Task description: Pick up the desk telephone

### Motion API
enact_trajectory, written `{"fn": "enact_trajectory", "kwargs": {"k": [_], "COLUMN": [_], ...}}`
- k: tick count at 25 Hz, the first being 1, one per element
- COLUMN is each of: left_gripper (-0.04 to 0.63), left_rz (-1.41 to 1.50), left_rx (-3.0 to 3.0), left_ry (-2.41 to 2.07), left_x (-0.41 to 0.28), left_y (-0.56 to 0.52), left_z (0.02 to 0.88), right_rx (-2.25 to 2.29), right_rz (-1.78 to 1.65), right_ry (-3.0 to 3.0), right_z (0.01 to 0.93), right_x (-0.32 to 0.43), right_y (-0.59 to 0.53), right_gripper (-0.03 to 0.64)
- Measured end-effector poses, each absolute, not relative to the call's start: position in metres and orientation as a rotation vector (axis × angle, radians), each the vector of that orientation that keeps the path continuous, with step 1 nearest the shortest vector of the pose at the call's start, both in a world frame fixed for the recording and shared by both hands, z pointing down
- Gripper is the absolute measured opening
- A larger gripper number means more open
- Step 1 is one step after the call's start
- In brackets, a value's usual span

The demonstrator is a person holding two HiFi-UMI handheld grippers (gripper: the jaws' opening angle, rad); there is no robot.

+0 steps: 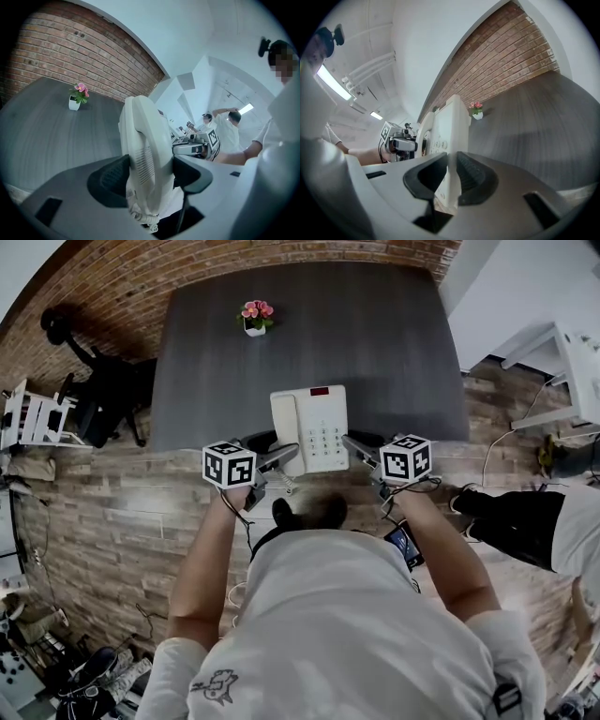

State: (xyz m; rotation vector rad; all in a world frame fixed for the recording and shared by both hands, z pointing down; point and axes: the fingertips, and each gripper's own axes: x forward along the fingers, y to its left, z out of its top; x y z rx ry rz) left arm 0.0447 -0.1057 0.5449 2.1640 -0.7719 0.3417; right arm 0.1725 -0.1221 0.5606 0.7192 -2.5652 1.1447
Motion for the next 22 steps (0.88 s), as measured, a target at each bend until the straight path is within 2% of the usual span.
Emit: {"fn": "enact_trajectory", "kwargs": {"k": [14, 22], "left_gripper": [0.305, 0.305], "left_rz": [0.323, 0.319], "left_rx": [2.181, 2.214], "left_ry": [-0.719, -0.686], "left_x": [0.034, -0.024], "left_y": [-0.094, -0.037], "left_z": [0.535, 0.528], "right_rx": [0.793, 0.841], "right_rz": [1.161, 1.133], "right_ry": [-2.553, -2.563], "right_z": [0.548, 0.539], "right_x": [0.163, 0.106], "right_y": [-0.104, -0.042], "right_gripper": [0.067, 0.067]}}
